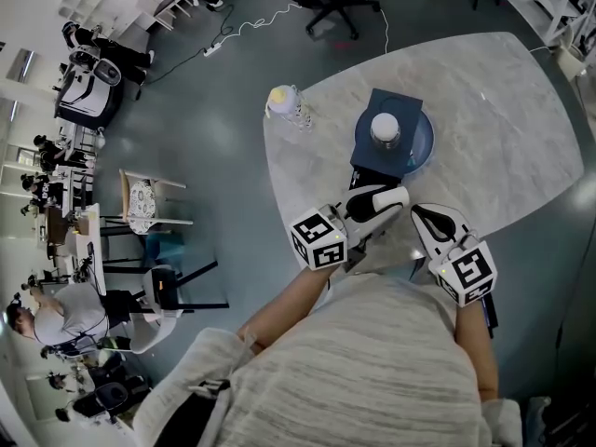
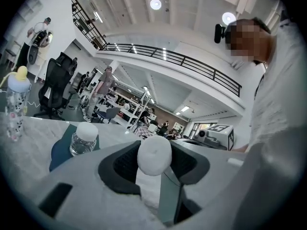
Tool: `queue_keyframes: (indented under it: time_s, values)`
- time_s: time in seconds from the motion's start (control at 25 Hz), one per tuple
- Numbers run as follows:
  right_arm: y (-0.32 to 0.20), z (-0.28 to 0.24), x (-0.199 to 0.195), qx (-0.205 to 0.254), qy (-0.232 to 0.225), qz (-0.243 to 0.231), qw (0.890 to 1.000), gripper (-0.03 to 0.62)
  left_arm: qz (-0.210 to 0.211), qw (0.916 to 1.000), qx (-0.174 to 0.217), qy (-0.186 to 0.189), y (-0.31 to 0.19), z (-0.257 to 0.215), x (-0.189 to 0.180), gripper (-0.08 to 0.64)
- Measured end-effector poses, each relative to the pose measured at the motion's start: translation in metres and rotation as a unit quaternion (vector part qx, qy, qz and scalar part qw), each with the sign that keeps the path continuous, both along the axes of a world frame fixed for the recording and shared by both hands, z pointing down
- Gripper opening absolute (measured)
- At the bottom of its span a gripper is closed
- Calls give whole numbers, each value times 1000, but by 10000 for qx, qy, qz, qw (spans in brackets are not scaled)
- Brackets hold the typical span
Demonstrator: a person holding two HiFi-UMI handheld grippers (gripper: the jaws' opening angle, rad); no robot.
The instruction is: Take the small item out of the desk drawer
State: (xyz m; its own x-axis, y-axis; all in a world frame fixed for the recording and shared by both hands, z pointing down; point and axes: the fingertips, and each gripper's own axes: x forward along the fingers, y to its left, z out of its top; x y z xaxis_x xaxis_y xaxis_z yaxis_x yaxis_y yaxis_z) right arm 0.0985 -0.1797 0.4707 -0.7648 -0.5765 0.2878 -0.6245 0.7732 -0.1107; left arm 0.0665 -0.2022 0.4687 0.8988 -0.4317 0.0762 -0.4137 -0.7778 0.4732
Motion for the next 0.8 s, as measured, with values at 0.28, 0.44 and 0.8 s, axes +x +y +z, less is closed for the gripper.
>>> queue_keyframes:
  time_s: [0.28,0.44,0.8]
  values:
    - [-1,2,5,-27,21,109,9999,11,-65,9996,-92,244,1,-3,0,179]
    - [-1,2,7,42,118,133,9998,9,-207,9962,-375,752,-2,-8,-2,179]
    - [-2,6,10,63,137,226,9996,9,-482,9854,-899,1362,-8,-2,-11,179]
